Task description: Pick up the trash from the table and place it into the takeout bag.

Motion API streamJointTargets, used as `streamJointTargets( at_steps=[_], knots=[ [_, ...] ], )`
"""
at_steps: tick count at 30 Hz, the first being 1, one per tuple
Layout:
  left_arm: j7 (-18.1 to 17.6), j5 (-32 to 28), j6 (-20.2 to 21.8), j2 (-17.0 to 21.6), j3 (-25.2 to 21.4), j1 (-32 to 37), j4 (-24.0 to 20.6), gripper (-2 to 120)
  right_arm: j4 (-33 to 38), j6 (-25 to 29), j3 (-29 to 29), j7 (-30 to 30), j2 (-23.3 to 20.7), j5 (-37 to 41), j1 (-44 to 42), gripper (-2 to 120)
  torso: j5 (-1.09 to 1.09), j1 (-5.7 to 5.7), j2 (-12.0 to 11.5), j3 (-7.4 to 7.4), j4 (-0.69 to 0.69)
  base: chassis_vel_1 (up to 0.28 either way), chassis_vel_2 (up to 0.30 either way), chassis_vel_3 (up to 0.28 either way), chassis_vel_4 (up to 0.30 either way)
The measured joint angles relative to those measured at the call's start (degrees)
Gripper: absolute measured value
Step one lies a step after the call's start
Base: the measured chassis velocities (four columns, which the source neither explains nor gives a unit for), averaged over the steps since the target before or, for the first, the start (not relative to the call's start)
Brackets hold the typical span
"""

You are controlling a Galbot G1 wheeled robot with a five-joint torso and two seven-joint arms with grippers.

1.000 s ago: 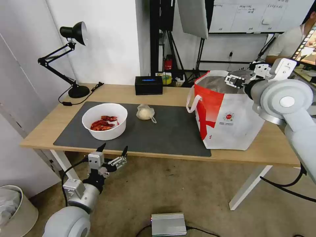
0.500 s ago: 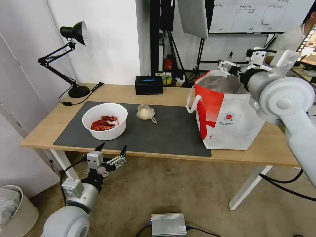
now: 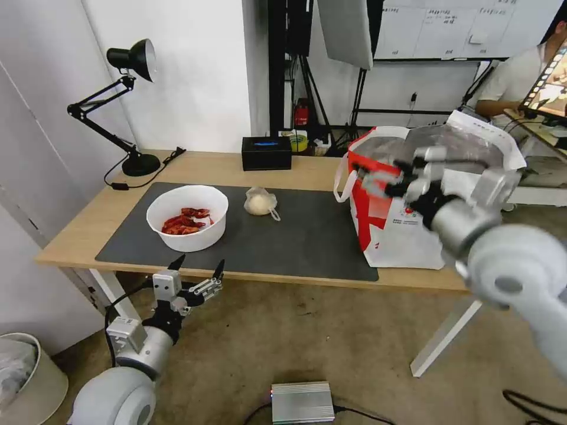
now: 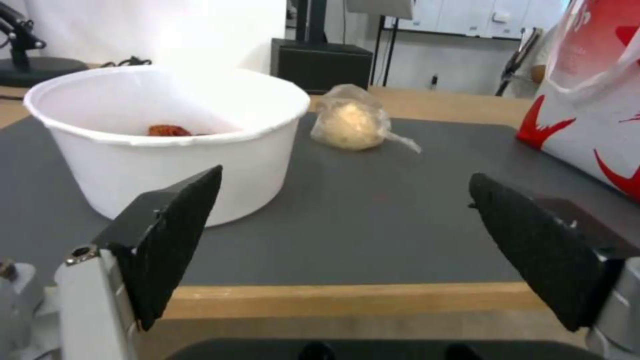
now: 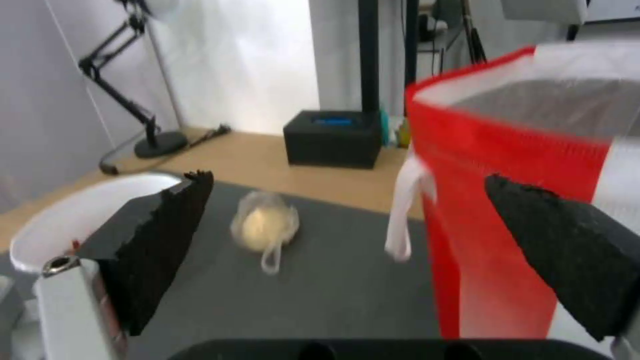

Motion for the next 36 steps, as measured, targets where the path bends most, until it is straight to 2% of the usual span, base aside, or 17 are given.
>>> streamJointTargets(
  at_steps=[9,10,12,16,22,25,36],
  knots=[
    [0.2,0.0,-0.2,0.2,-0.7,0.6,0.0,100,2.2,0.8,0.2,1.4,0.4,-7.6,-11.2,100,0.01,0.0,0.0,0.0,-0.01,0.0,0.0,0.0,0.0],
    [0.2,0.0,-0.2,0.3,-0.8,0.7,0.0,100,2.2,1.1,0.3,1.4,0.6,-8.5,-12.8,100,0.02,0.0,0.0,0.0,-0.02,0.0,0.0,0.0,0.0],
    [0.3,-0.1,-0.4,0.4,-0.8,0.8,0.7,100,1.8,3.0,0.5,1.1,2.6,-14.0,-21.5,100,0.02,0.0,0.0,0.0,-0.01,0.0,0.0,0.0,0.0],
    [0.8,0.0,-0.4,0.3,-0.5,0.8,1.1,100,1.4,4.7,0.0,1.5,3.8,-18.3,-25.7,100,0.02,0.0,0.0,0.0,-0.02,0.0,0.0,0.0,0.0],
    [1.6,0.2,-0.3,0.3,-0.7,1.3,1.8,100,1.2,6.3,-0.5,3.5,4.8,-22.4,-30.1,100,0.01,0.0,0.0,0.0,-0.01,0.0,0.0,0.0,0.0],
    [1.6,0.2,-0.4,0.1,-0.8,1.1,2.0,100,-0.2,9.8,-1.5,2.1,6.5,-25.8,-32.1,100,0.01,0.0,0.0,0.01,-0.01,0.0,0.0,0.0,0.0],
    [1.6,0.2,-0.5,0.2,-0.2,0.6,2.5,100,-3.6,15.7,-1.7,0.2,8.4,-28.7,-32.7,100,0.01,0.0,0.0,0.01,-0.01,0.0,0.0,0.0,0.0]
  ],
)
